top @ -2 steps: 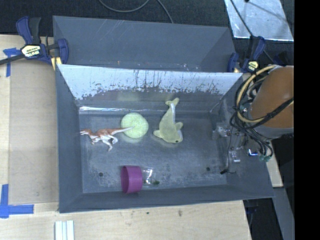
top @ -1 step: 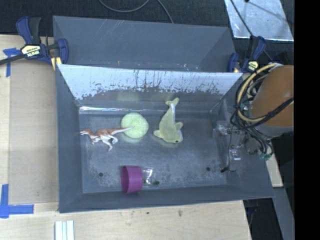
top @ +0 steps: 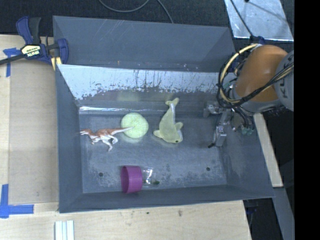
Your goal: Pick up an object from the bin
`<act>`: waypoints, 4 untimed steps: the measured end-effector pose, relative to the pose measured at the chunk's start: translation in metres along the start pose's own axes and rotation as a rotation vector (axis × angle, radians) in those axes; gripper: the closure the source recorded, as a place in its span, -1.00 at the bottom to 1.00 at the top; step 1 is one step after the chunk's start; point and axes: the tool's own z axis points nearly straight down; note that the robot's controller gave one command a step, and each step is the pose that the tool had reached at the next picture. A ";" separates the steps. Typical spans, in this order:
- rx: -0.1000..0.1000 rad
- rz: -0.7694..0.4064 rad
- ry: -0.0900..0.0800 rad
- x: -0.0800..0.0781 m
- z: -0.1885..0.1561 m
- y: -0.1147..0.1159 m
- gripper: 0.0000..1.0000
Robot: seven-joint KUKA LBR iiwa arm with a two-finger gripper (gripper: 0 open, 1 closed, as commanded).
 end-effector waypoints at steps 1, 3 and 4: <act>0.001 0.410 0.007 0.015 -0.019 0.059 -1.00; 0.000 0.149 0.005 0.011 -0.001 0.103 -1.00; 0.000 0.125 0.005 0.007 0.012 0.121 1.00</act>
Offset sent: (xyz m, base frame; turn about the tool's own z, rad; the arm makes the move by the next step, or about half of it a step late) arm 0.0180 0.0862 0.0164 -0.1677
